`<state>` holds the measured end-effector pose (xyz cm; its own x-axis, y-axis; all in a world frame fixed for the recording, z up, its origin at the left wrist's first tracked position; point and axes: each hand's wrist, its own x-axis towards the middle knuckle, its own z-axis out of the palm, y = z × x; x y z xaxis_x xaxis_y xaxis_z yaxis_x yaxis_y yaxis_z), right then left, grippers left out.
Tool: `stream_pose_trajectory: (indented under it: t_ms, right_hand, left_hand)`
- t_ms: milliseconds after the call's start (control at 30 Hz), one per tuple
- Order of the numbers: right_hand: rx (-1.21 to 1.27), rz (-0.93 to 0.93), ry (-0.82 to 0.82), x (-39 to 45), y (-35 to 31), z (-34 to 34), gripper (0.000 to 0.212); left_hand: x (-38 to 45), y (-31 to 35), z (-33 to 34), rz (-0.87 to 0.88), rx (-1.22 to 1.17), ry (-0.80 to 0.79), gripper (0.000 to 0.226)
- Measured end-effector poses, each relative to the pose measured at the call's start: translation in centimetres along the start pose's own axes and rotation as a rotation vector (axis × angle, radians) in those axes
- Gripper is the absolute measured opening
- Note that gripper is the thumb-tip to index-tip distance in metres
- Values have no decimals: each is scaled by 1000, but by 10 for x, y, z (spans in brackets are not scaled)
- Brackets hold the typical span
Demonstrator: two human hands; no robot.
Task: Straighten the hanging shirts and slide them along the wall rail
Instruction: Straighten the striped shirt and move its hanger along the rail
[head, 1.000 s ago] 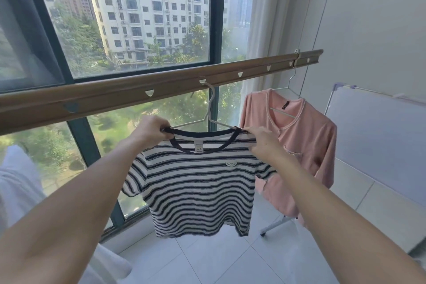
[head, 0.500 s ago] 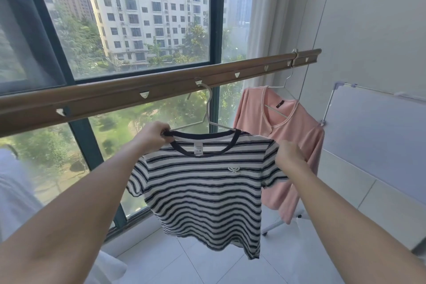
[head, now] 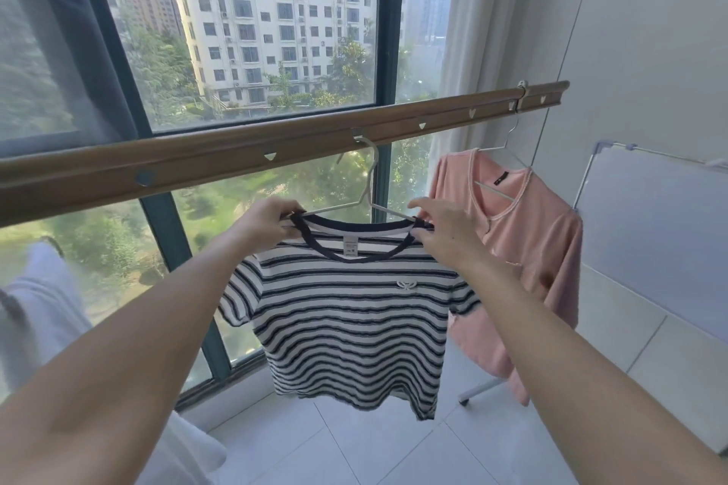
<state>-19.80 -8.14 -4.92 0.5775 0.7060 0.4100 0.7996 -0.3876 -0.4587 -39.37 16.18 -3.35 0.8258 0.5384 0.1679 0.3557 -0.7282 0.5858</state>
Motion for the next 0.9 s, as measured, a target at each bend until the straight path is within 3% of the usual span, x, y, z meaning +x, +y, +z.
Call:
stream_pose_trajectory:
  t_ms: [100, 267, 433, 733, 900]
  right_hand:
    - [93, -27, 99, 7, -7, 7, 21]
    - [111, -3, 123, 7, -4, 7, 23]
    - [127, 65, -2, 6, 3, 7, 26]
    - [5, 60, 38, 9, 8, 17, 28]
    - [41, 74, 30, 9, 5, 14, 27]
  left_hand:
    - [-4, -8, -2, -11, 2, 72, 14]
    - [-14, -41, -13, -157, 175, 34, 37]
    - [-23, -62, -19, -232, 251, 27, 30]
    - [-26, -89, -17, -337, 418, 149, 30]
    - [-28, -84, -14, -423, 429, -34, 18]
